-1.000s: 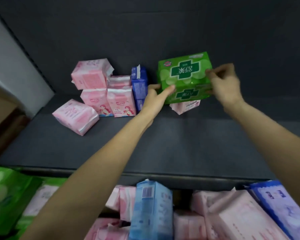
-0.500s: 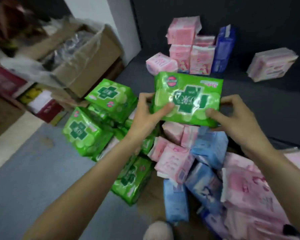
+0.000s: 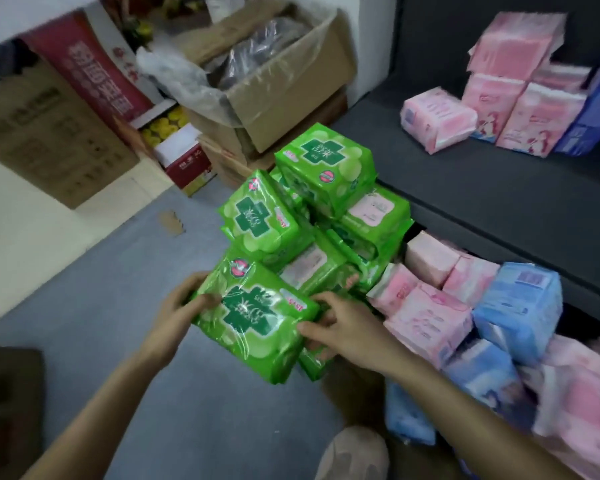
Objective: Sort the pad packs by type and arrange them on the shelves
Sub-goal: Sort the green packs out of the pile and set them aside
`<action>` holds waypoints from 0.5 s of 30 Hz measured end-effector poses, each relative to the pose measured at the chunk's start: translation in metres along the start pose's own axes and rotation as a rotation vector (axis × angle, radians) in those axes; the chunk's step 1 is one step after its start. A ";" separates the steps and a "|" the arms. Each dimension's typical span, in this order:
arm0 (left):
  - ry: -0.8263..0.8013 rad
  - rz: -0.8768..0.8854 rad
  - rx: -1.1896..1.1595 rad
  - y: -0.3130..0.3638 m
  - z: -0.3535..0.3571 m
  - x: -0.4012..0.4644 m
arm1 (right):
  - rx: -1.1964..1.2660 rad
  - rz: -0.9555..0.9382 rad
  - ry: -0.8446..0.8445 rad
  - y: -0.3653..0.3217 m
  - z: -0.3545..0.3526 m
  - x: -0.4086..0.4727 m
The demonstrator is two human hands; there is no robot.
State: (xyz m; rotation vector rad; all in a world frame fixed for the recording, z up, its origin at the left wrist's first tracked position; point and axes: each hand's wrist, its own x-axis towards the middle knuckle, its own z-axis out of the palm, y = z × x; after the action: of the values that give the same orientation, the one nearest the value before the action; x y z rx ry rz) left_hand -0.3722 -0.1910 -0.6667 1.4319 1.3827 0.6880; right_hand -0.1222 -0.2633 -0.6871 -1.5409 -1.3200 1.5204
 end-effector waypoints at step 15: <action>0.136 -0.259 0.004 -0.115 -0.053 0.041 | -0.196 -0.007 -0.195 0.037 0.112 0.068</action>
State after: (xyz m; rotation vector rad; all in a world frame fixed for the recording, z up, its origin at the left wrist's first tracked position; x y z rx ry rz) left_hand -0.4574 -0.1543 -0.7624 1.1986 1.6411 0.6222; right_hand -0.2307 -0.2384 -0.7647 -1.5328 -1.6255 1.6098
